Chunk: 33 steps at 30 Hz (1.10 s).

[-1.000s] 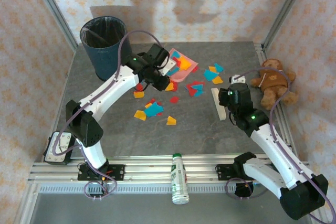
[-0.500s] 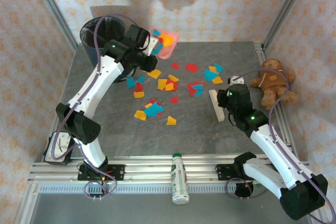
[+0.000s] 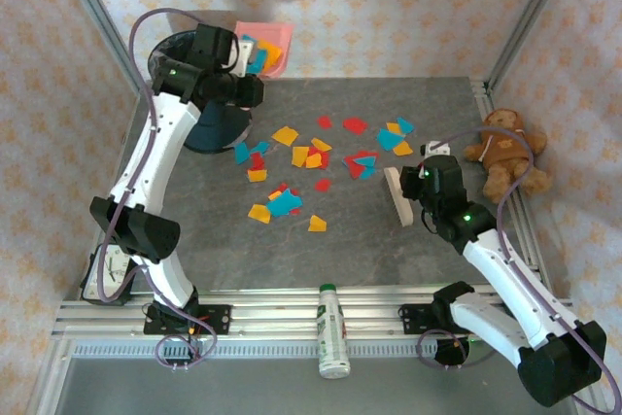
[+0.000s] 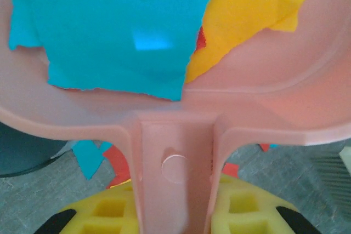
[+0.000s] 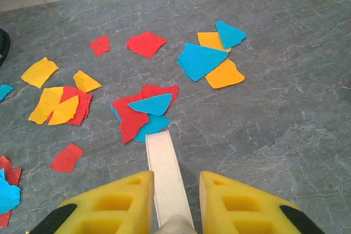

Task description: Sweep away the paper scraps from the table

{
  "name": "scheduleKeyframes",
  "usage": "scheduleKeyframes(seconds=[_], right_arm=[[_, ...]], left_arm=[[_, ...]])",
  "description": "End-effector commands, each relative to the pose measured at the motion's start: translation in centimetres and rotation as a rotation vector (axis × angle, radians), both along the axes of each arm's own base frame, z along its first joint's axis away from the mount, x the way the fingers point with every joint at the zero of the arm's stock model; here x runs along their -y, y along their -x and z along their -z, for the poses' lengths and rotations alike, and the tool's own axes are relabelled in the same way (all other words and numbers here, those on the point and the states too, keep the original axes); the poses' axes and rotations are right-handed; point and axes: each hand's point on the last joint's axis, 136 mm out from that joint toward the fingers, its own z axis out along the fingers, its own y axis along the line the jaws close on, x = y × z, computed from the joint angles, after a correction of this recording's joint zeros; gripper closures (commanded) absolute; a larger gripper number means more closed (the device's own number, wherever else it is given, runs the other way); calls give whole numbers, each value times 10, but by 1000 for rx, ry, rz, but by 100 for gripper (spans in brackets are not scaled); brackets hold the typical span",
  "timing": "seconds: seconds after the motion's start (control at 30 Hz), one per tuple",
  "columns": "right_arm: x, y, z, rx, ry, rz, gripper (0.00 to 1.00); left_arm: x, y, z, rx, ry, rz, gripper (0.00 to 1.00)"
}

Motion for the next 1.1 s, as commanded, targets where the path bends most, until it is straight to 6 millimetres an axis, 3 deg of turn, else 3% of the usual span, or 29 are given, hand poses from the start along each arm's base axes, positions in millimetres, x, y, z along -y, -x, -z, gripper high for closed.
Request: scheduleKeyframes(seconds=[0.0,0.4,1.07], right_arm=[[-4,-6,-13,42,-35,6,100],[-6,-6,-8,22,-43,0,100],[-7,-5,-3,10,-43,-1,100]], left_arm=[[-4,-15,-13,17,113,-35,100],[-35,-44,-13,-12,319,-165,100],[-52,-71,-4,-18,581,-284,100]])
